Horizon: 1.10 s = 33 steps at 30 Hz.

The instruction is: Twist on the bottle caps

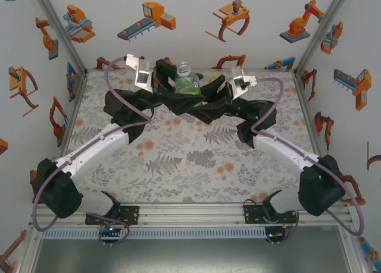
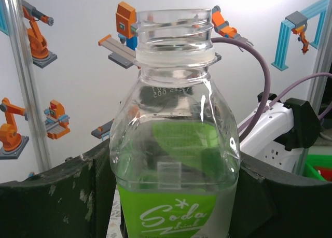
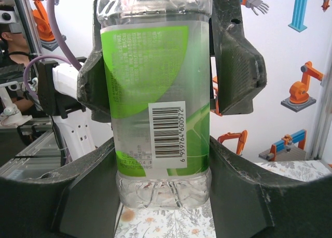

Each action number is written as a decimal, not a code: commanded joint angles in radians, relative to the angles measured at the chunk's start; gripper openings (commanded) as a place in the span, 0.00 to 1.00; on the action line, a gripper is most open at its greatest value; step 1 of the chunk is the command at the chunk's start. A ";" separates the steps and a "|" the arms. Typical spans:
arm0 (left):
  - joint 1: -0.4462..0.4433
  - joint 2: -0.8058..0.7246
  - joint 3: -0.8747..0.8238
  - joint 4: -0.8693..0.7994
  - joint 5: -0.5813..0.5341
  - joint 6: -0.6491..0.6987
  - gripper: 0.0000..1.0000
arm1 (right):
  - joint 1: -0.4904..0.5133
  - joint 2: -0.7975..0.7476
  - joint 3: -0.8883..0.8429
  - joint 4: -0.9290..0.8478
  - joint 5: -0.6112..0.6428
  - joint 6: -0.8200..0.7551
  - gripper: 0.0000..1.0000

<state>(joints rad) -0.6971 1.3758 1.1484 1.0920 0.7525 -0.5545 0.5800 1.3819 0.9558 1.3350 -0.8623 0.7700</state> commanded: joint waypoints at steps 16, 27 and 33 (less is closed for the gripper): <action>0.001 -0.019 0.030 -0.002 0.028 -0.014 0.58 | 0.038 -0.080 0.020 -0.034 0.050 -0.098 0.33; 0.002 -0.021 0.050 -0.045 0.038 0.010 0.47 | 0.048 -0.114 0.012 -0.101 0.068 -0.151 0.33; 0.006 -0.054 0.065 -0.144 0.050 0.077 0.38 | 0.050 -0.146 -0.014 -0.170 0.083 -0.207 0.56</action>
<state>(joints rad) -0.7029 1.3598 1.1786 1.0183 0.8093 -0.5465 0.6205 1.2922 0.9527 1.1492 -0.7891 0.6250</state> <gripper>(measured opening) 0.520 0.546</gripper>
